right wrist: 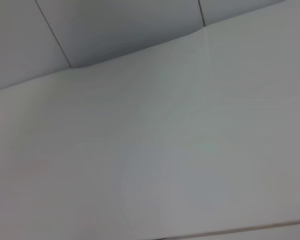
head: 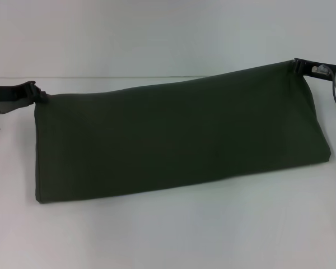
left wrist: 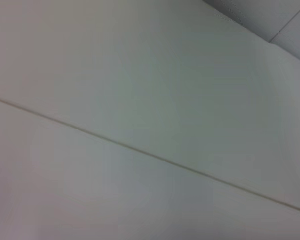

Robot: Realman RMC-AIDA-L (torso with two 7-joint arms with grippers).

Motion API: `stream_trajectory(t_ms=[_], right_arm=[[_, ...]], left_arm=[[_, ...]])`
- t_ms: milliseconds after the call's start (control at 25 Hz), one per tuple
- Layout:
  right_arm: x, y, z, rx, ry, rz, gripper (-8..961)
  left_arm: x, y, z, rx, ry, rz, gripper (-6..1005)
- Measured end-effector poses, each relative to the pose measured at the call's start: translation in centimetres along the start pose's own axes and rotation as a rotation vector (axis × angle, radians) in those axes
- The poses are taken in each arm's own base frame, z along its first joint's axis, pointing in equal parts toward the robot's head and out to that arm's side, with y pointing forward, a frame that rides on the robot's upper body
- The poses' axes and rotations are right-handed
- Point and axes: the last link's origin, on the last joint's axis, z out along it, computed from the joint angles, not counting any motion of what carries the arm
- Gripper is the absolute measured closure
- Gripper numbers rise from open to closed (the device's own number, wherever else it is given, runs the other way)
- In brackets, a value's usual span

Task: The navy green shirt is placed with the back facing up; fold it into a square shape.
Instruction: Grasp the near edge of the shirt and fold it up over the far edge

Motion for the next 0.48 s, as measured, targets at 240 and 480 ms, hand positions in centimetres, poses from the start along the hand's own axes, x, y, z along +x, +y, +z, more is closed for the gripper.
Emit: stream_trajectory(t_ms=[240,480], right_arm=[[-0.9,1.0,0.6,-0.006,0.014,-0.049,901],[-2.6,0.9,0.5,-0.013,0.008,-0.035,826]], left_arm=[[0.0,0.1,0.5,0.019,0.035,-0.01,911],[-0.1,-0.3,0.5,0.018,0.054,-0.054,895]])
